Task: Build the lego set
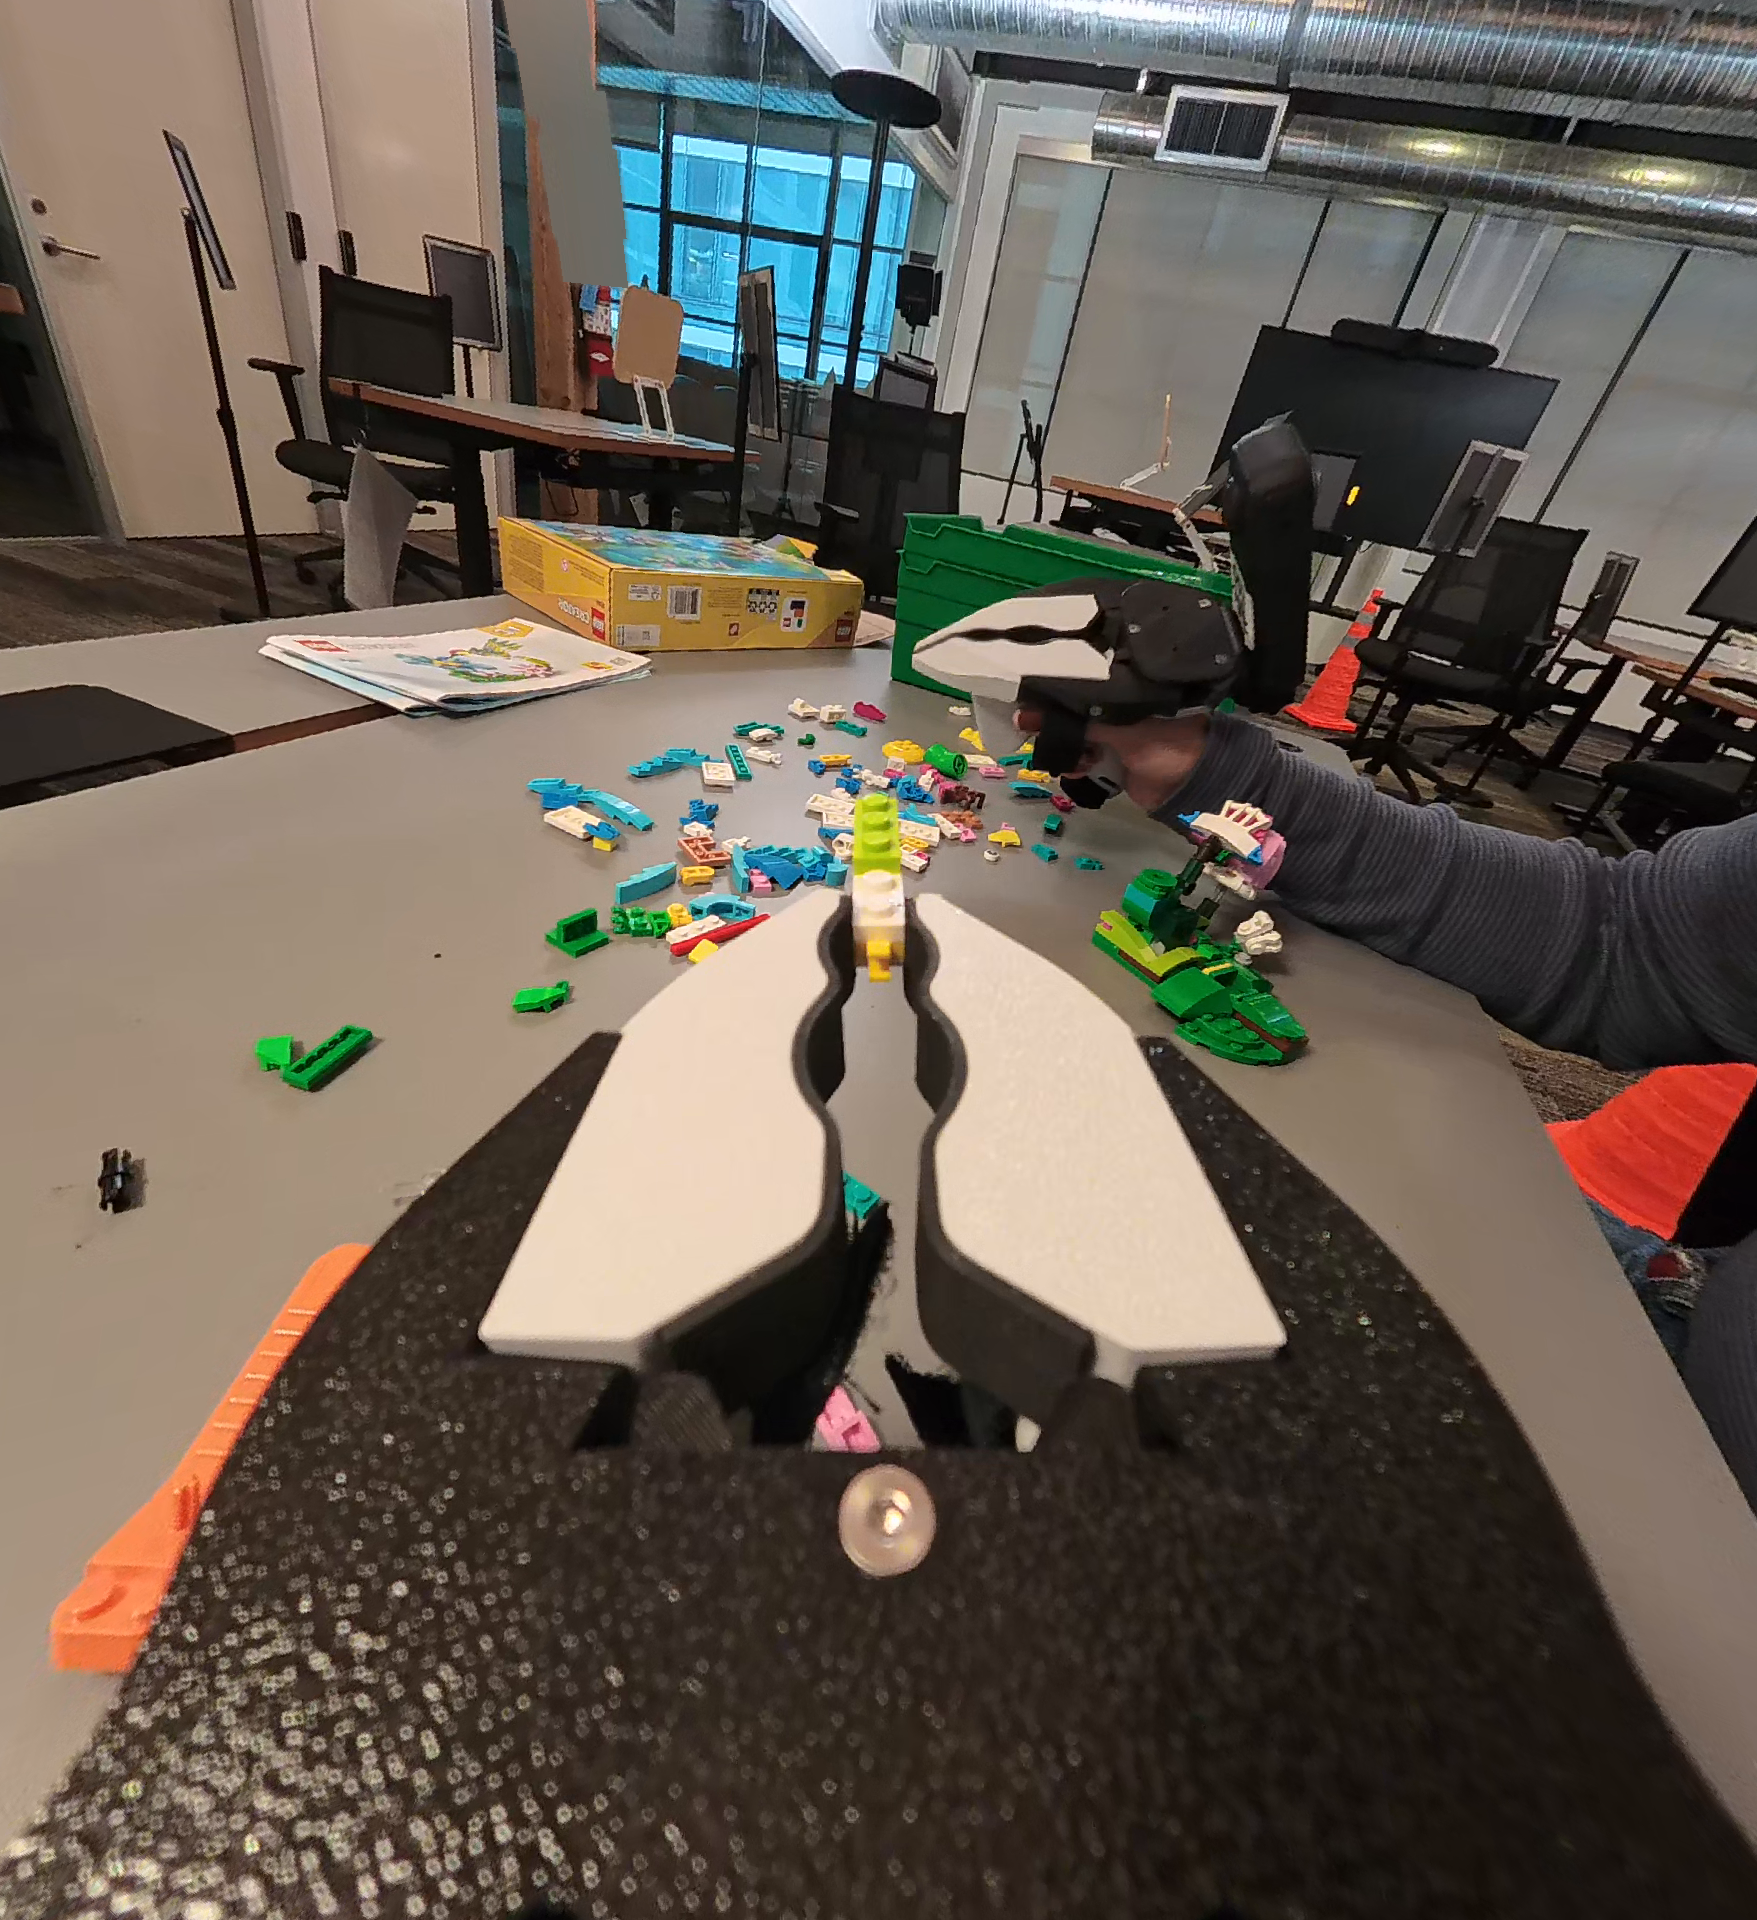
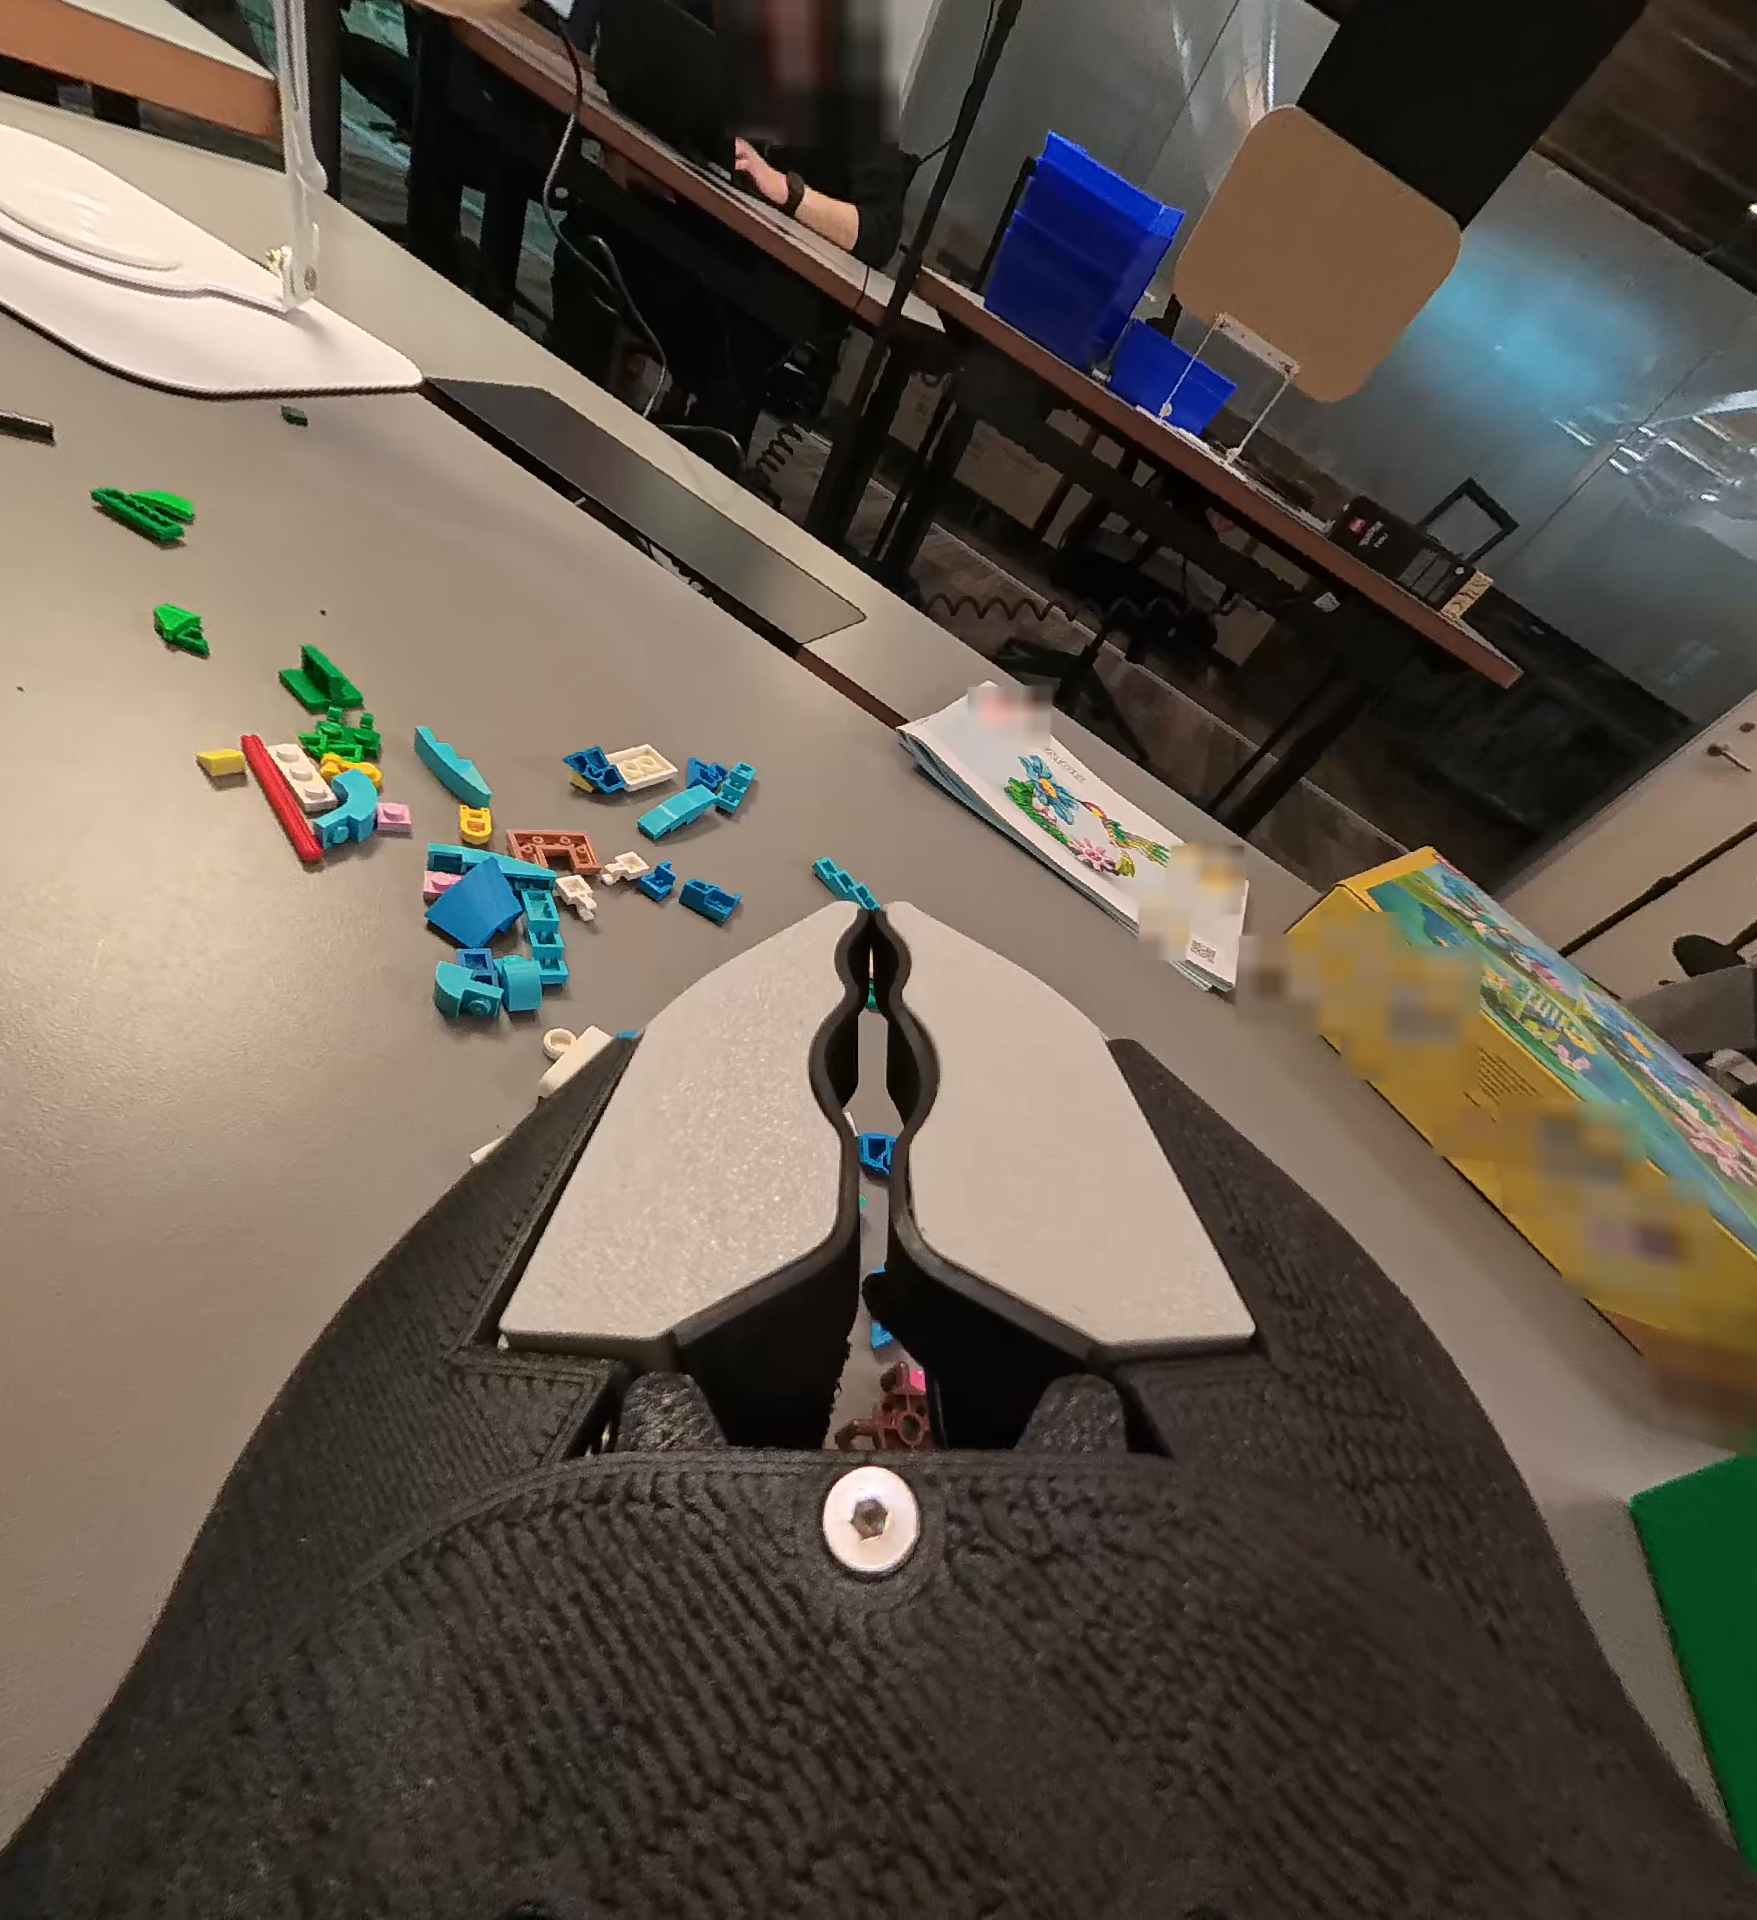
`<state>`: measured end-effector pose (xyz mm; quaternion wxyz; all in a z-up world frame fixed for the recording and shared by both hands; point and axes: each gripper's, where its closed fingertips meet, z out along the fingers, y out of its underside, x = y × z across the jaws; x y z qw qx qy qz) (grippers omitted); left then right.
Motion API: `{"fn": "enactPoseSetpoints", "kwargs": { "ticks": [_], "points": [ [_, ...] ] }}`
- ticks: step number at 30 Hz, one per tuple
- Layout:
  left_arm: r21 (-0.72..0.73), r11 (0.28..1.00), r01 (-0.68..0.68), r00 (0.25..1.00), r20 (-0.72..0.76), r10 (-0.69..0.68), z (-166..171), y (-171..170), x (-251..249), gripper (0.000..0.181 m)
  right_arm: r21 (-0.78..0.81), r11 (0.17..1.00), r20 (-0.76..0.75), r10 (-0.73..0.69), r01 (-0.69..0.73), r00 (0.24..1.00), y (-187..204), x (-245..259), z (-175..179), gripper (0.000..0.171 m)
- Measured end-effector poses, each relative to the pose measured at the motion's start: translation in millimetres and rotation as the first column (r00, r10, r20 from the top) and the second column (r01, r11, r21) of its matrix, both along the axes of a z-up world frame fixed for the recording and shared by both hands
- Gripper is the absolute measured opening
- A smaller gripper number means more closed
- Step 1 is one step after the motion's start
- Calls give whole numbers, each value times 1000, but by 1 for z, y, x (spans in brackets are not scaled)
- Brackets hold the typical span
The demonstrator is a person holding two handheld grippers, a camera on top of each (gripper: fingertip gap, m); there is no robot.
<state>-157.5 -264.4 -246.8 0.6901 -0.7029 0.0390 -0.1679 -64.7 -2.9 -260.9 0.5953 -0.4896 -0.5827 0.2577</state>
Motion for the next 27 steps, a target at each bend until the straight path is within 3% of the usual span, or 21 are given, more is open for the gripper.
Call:
{"fn": "enactPoseSetpoints", "kwargs": {
  "ticks": [27],
  "points": [
    [1, 1000, 1, 1000, -1, -1, 1, 0, 0, 8, 30, 1000, 20, -5, 5, 1000, 0, 0, -2, 0]
  ]
}}
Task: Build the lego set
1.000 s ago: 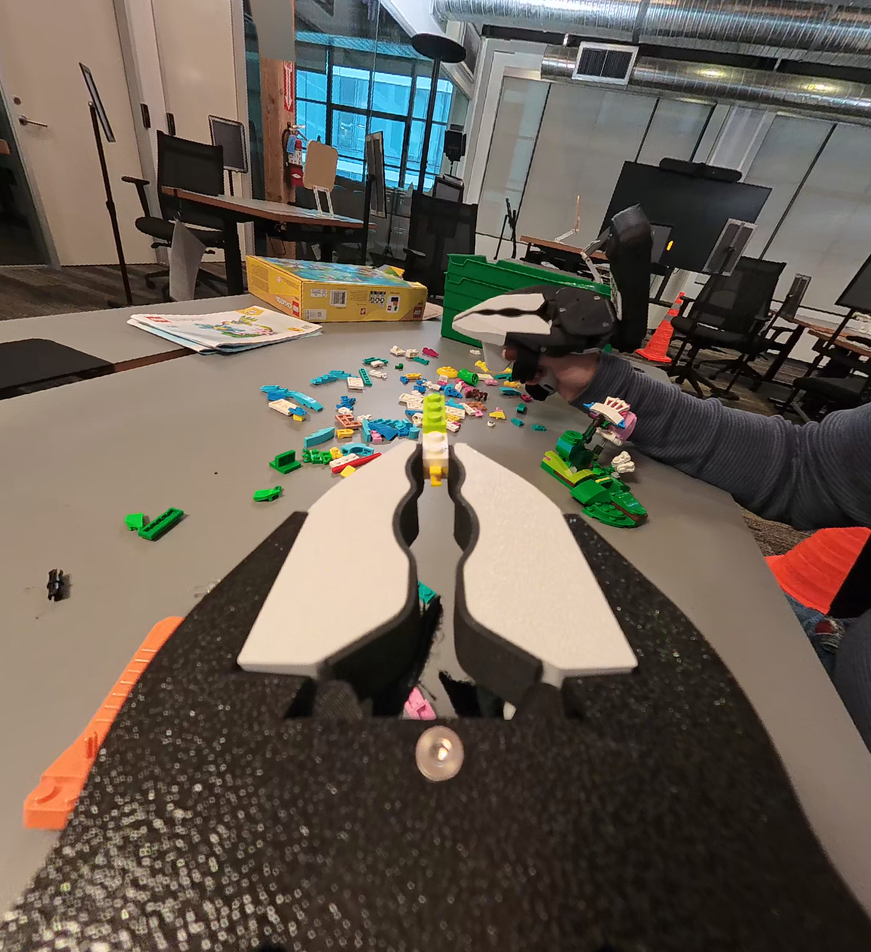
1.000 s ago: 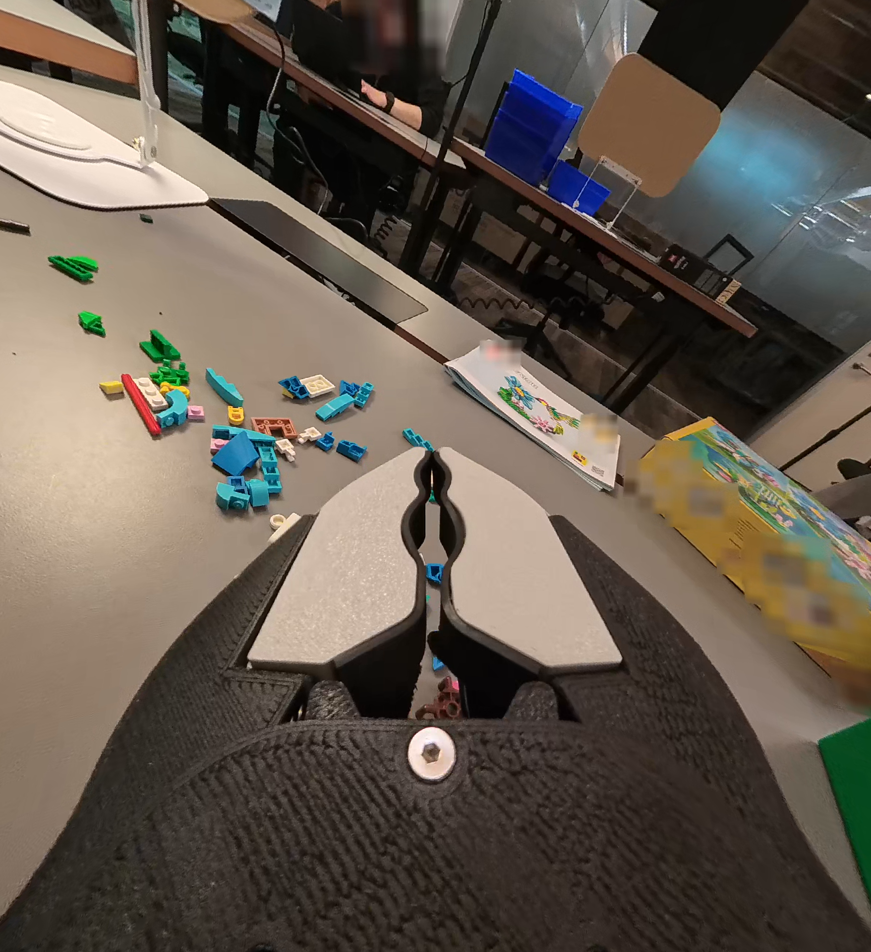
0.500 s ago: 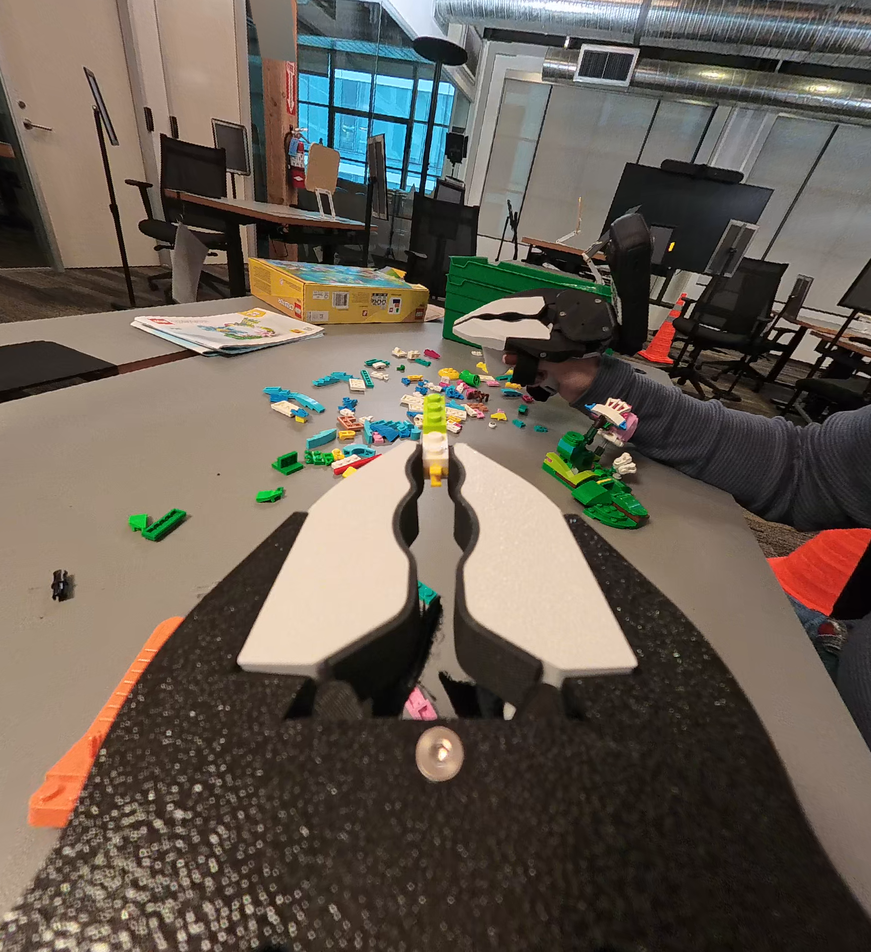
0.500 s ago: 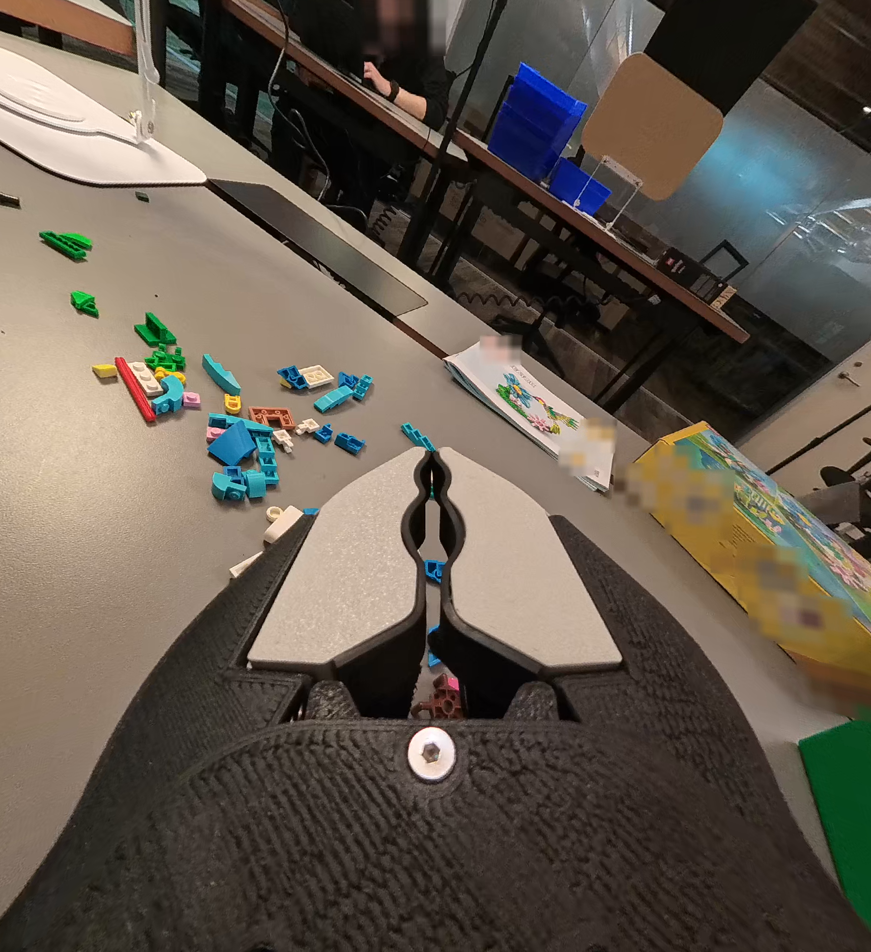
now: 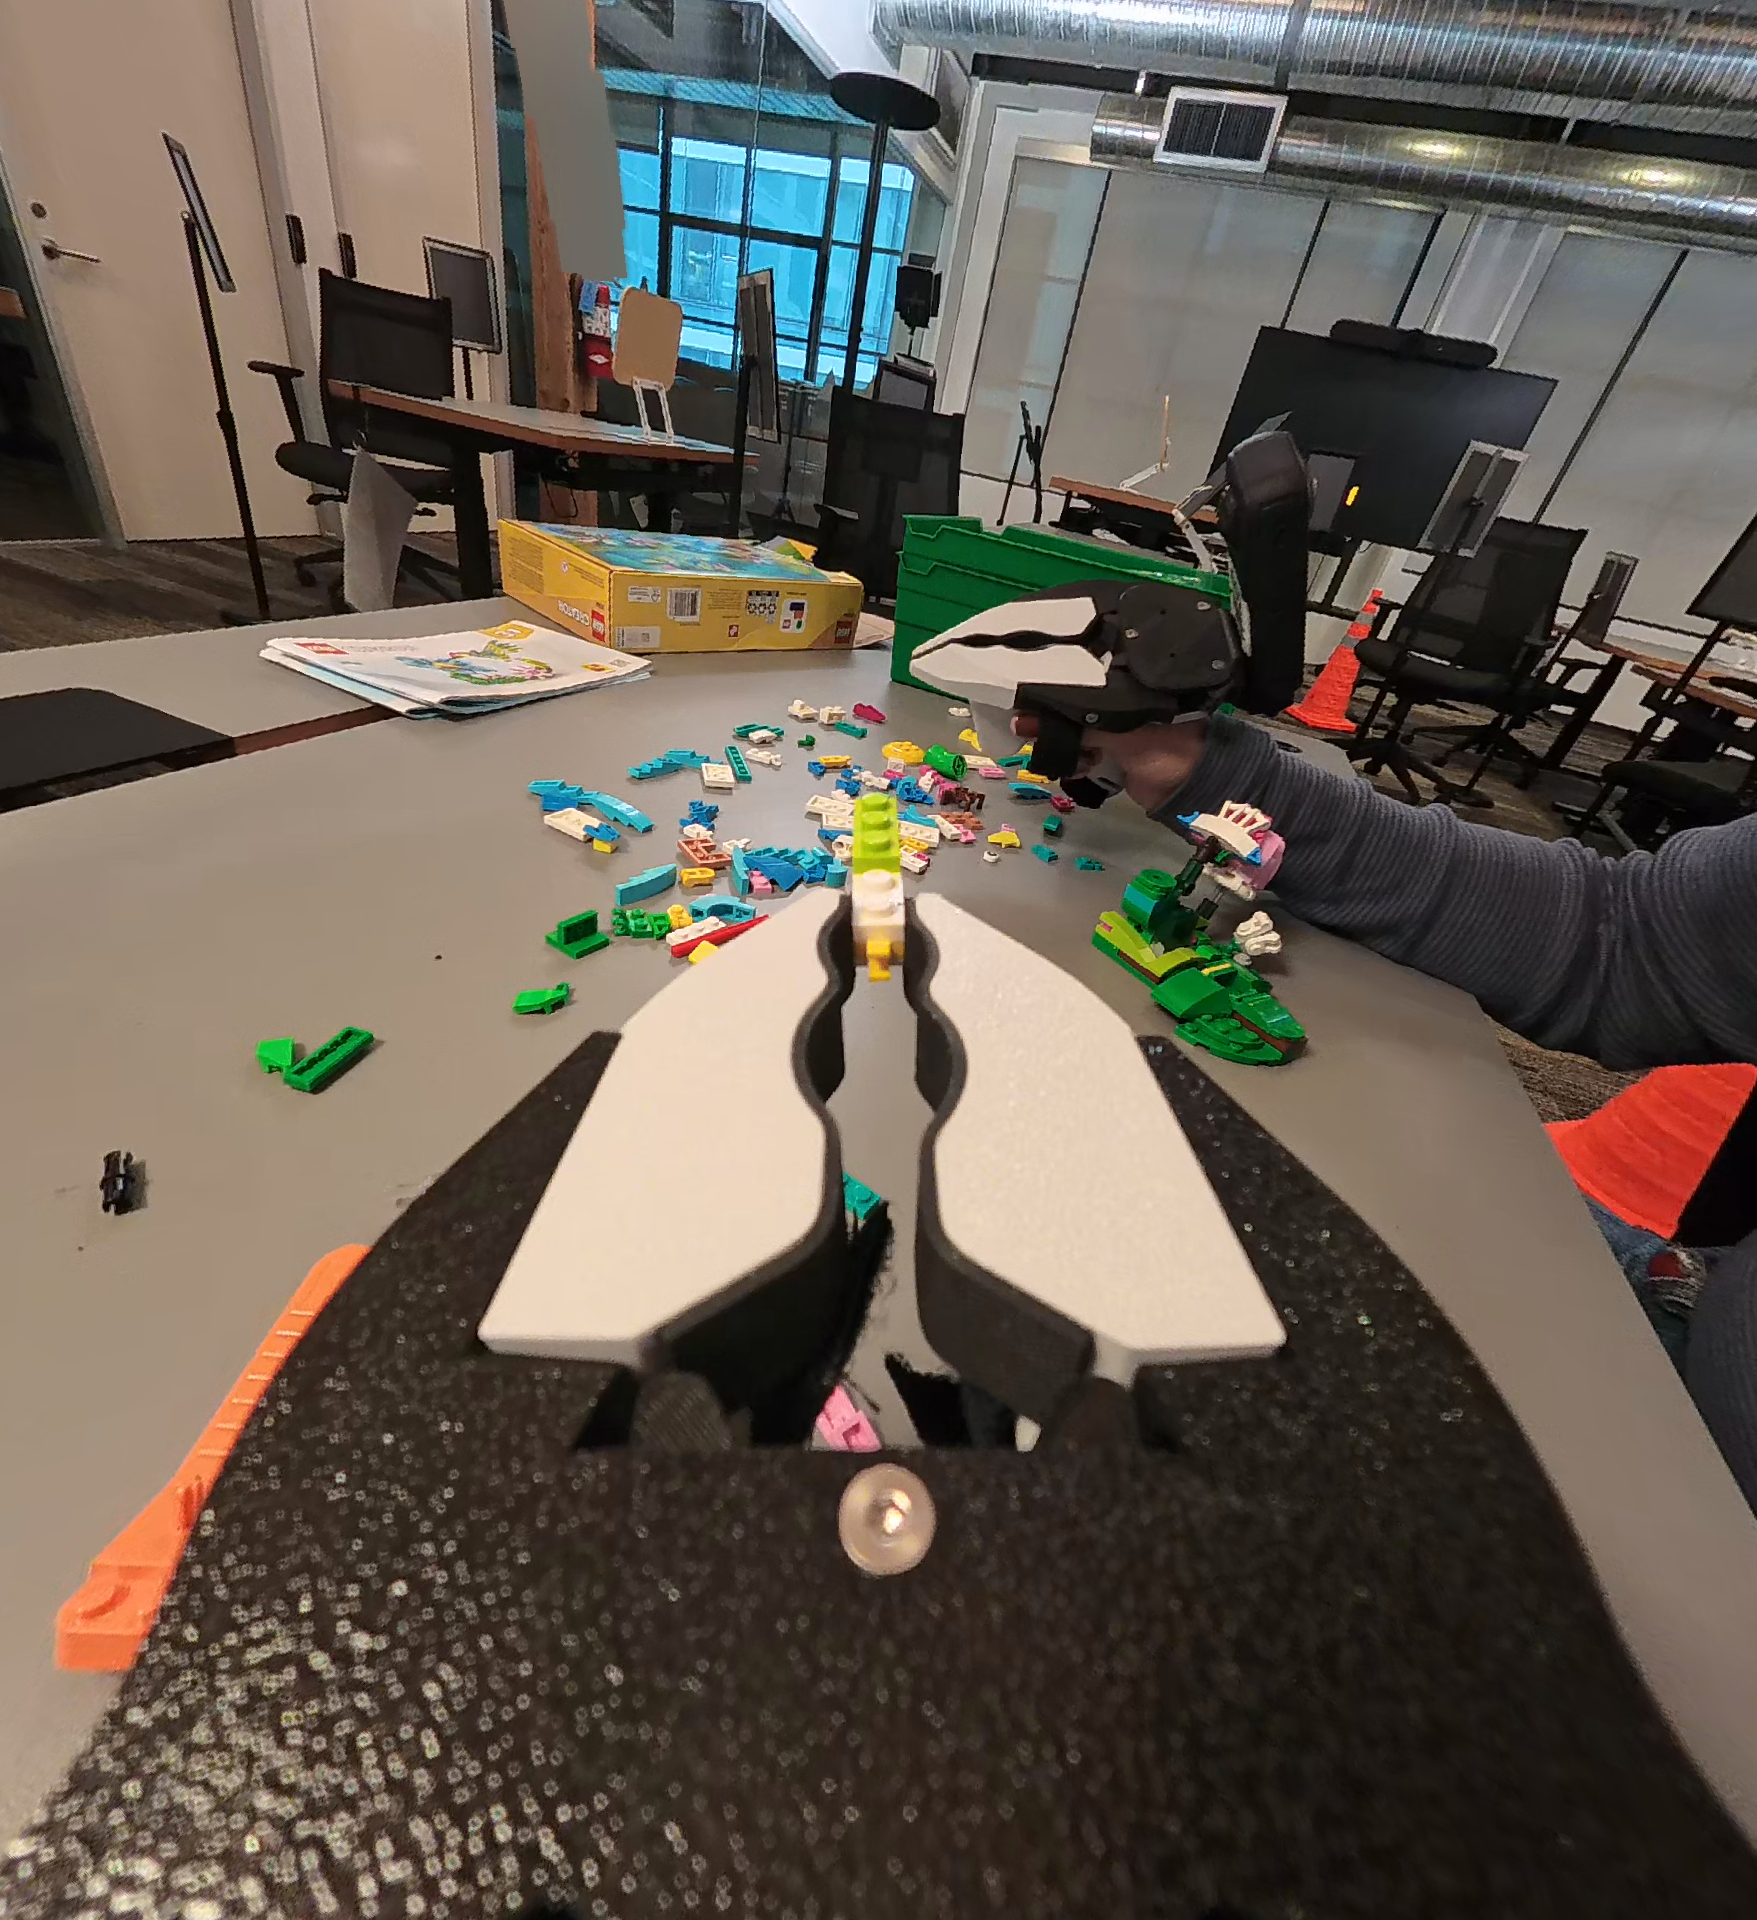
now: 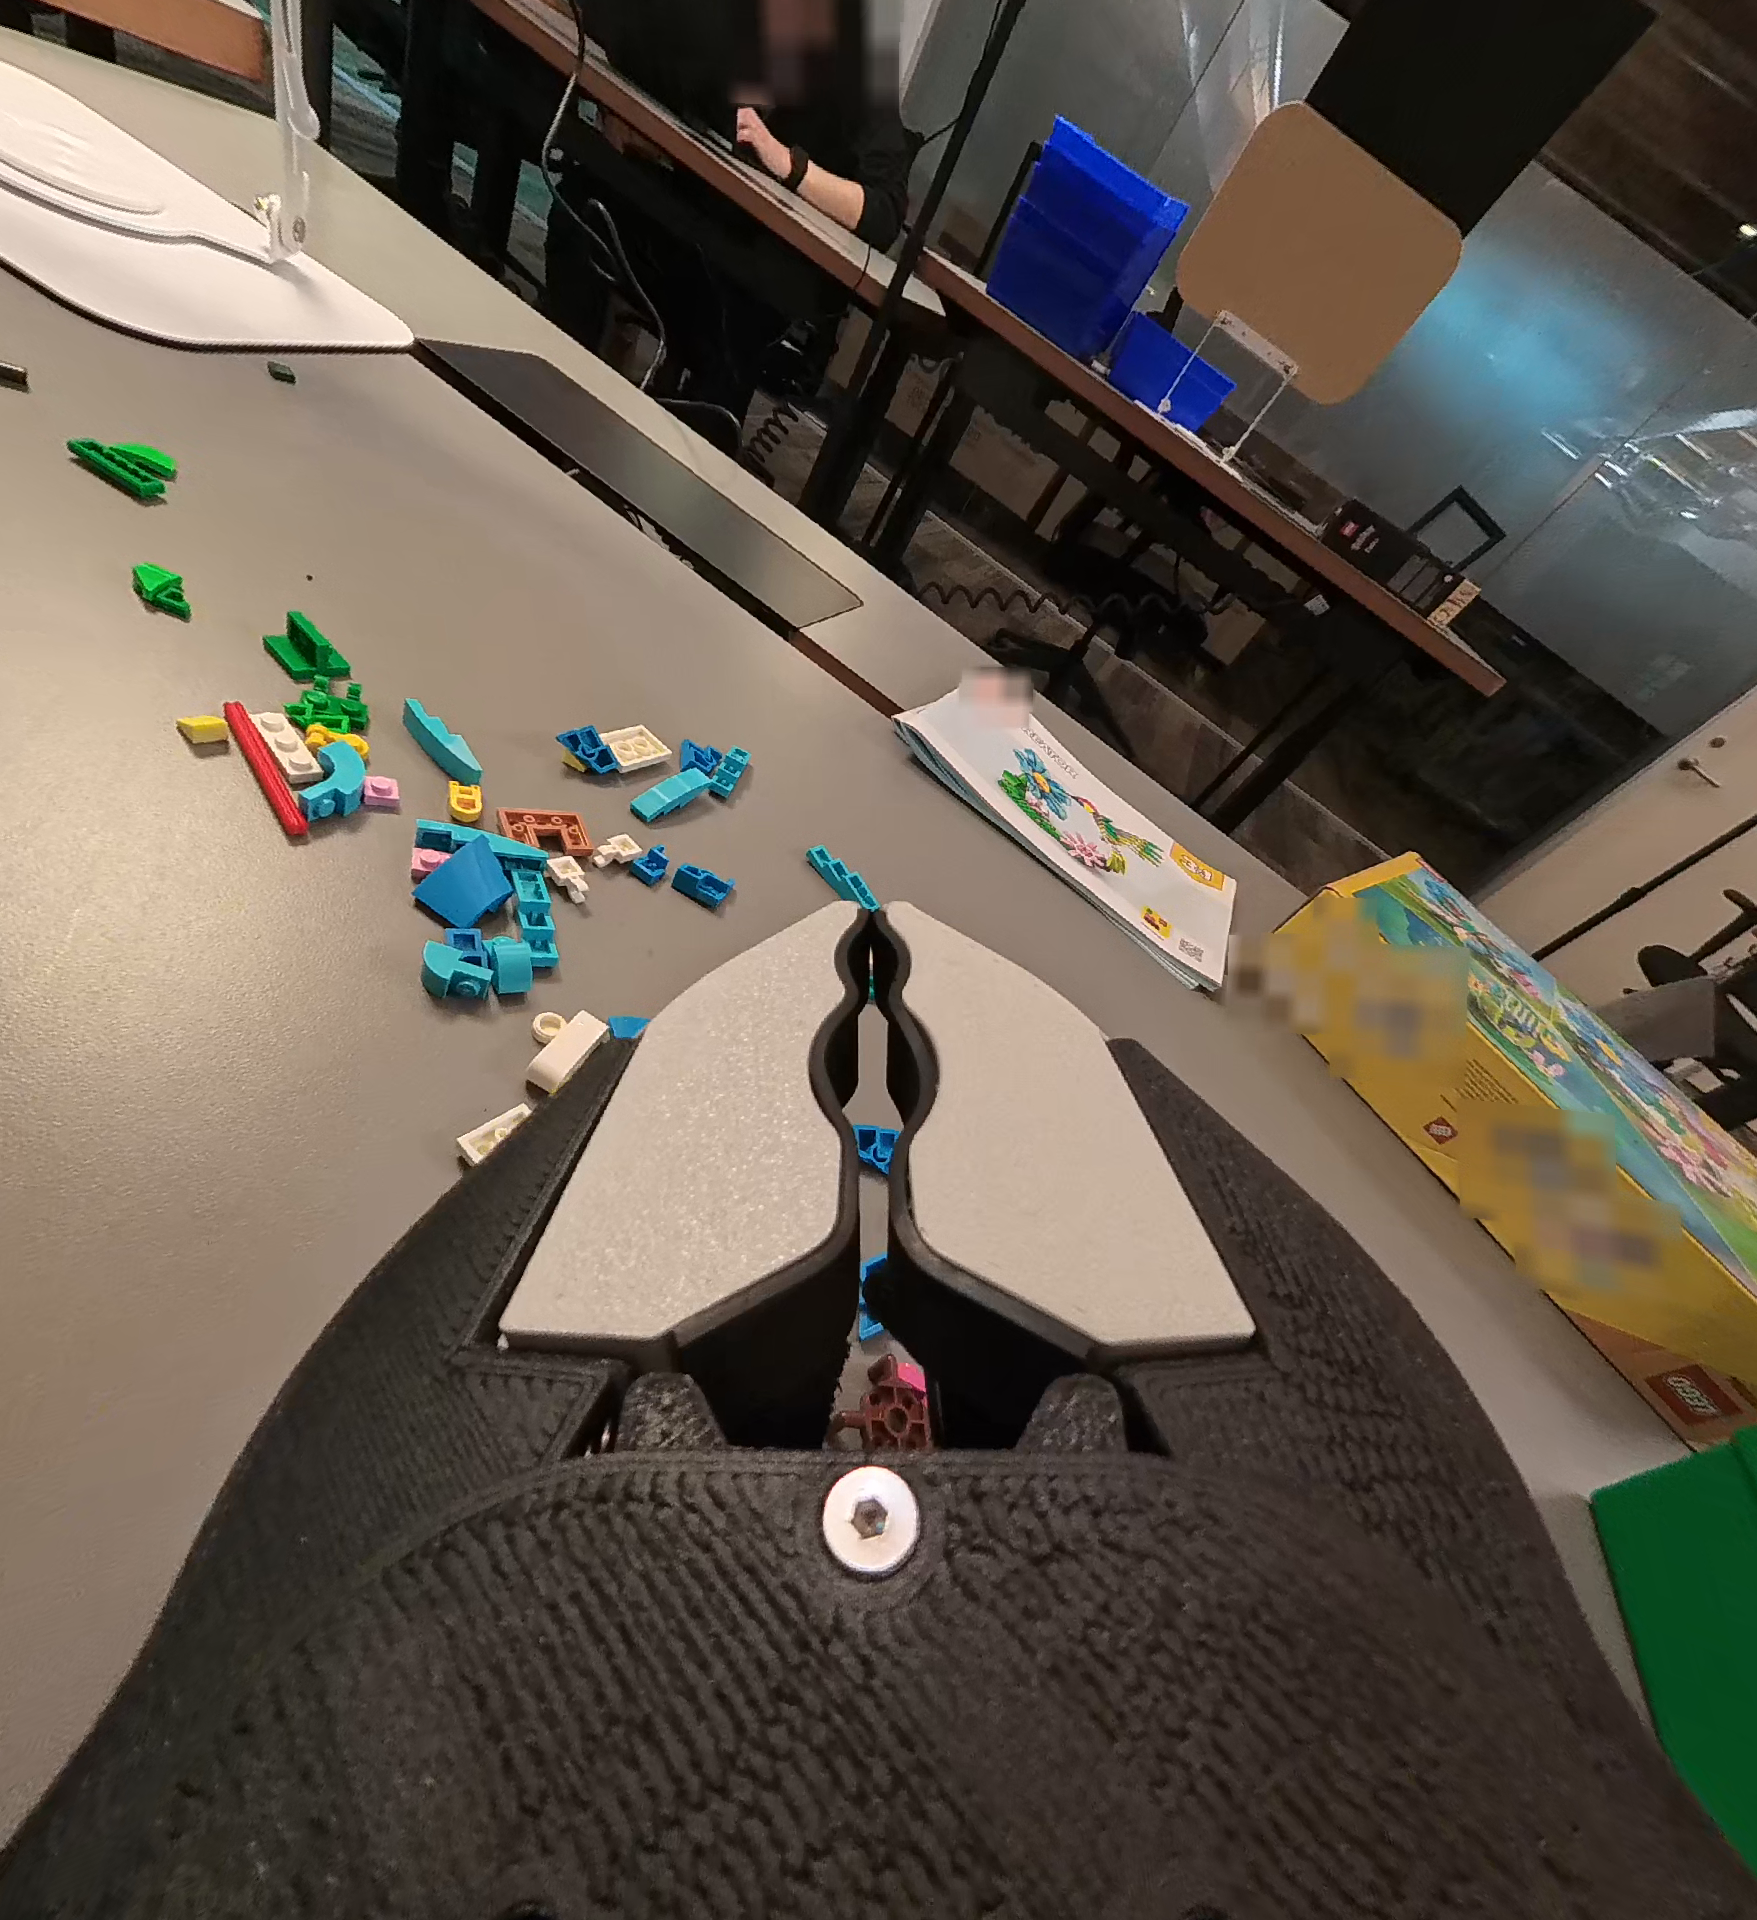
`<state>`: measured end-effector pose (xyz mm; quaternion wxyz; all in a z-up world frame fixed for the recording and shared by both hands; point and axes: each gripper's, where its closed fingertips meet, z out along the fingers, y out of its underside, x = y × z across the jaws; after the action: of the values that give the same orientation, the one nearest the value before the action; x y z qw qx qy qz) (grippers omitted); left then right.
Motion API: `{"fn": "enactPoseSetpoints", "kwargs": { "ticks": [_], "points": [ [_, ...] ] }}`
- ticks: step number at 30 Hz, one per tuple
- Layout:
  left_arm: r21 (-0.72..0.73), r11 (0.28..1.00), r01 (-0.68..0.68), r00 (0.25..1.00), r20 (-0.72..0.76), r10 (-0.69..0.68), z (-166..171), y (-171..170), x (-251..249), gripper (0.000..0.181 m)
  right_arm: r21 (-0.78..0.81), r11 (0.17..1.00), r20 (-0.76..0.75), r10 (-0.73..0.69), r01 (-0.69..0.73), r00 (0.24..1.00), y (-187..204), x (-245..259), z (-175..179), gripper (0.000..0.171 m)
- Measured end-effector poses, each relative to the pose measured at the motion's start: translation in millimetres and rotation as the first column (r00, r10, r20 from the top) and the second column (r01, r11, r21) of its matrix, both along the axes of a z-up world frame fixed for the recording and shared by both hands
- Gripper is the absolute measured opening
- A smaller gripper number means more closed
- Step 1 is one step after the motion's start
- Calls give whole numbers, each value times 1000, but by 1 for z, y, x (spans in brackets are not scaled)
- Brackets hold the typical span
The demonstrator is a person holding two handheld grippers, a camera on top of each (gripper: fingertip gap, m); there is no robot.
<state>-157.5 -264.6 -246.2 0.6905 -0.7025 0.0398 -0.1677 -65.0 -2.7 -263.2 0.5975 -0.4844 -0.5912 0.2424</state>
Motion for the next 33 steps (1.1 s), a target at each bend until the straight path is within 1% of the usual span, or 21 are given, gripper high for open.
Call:
{"fn": "enactPoseSetpoints", "kwargs": {
  "ticks": [22, 27, 30, 33],
  "points": [
    [-5, 1000, 5, 1000, 2, -5, -1, 0, 0, 8, 2, 1000, 14, 8, -8, 1000, 0, 0, -3, 0],
    [-4, 1000, 4, 1000, -1, -4, 0, 0, 0, 8, 5, 999, 72, 50, -50, 996, 1, 7, -3, 0],
    [-1, 1000, 7, 1000, -1, -7, 1, 0, 1, 8, -94, 992, 80, 97, -89, 992, 5, 16, 2, 6],
    [-1, 1000, 21, 1000, 2, -21, 1, -1, 3, 8, -244, 953, 70, 200, -178, 977, -5, 22, 10, 11]
  ]
}}
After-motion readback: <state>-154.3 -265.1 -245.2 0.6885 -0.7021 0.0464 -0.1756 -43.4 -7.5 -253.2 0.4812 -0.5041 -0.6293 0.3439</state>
